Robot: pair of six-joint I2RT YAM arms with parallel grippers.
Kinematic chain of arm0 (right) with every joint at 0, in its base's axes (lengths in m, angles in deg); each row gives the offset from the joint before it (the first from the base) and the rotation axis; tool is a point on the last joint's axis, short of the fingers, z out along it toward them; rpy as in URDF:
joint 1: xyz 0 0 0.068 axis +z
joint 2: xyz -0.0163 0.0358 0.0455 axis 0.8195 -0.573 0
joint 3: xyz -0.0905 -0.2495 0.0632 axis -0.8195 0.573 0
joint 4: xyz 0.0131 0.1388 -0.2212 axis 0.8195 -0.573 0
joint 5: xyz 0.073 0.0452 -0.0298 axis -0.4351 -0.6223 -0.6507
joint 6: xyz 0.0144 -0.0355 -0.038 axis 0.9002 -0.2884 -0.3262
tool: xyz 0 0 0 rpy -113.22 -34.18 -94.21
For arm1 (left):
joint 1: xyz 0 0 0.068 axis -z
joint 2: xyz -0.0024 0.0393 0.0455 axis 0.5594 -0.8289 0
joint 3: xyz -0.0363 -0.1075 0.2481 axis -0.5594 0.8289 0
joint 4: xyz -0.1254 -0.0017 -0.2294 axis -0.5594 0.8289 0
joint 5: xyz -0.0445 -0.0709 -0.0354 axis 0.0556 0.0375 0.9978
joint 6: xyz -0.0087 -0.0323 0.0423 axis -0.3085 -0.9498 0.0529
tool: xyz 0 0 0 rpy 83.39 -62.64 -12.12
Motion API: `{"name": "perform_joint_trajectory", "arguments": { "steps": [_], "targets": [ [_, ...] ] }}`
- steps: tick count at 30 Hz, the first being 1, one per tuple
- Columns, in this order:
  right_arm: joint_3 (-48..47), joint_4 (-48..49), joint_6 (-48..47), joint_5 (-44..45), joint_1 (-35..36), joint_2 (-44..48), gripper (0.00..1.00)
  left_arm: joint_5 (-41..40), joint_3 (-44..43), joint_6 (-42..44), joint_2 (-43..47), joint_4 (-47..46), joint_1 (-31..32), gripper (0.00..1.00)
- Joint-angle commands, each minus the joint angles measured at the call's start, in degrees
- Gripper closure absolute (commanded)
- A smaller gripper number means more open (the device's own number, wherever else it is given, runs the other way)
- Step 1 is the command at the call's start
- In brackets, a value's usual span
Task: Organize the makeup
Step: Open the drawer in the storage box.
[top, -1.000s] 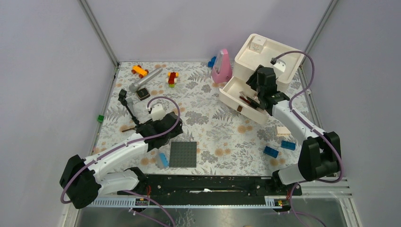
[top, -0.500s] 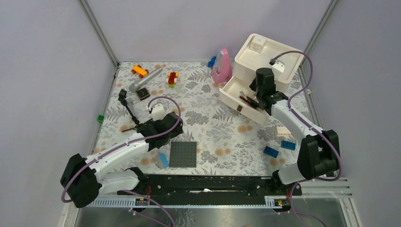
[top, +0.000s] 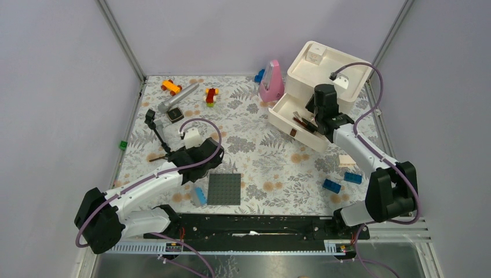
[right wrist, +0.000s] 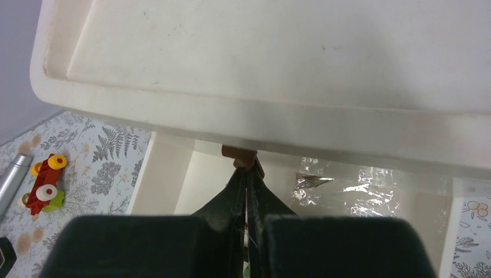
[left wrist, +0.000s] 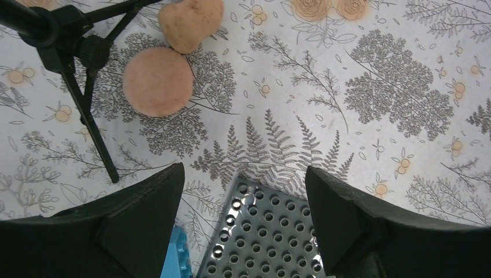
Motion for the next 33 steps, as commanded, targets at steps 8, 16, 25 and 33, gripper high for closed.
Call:
{"name": "perform_joint_trajectory", "arguments": {
  "steps": [8,16,25,33],
  "targets": [
    [0.97,2.38,-1.52,-2.67,3.79,7.16,1.0,-6.13,-2.54,-2.61,0.02,4.76,0.05,0.09],
    [2.11,0.83,-0.5,-3.83,7.65,9.87,1.0,-6.25,-2.46,-3.15,0.12,5.62,0.03,0.09],
    [5.54,-1.1,1.47,-1.69,14.05,13.15,1.0,-6.76,-3.09,-5.06,-1.21,7.75,0.05,0.01],
    [7.35,-1.8,2.57,-2.87,17.54,15.34,1.0,-7.36,-3.53,-5.07,-2.12,8.1,0.07,0.01]
  ]
}}
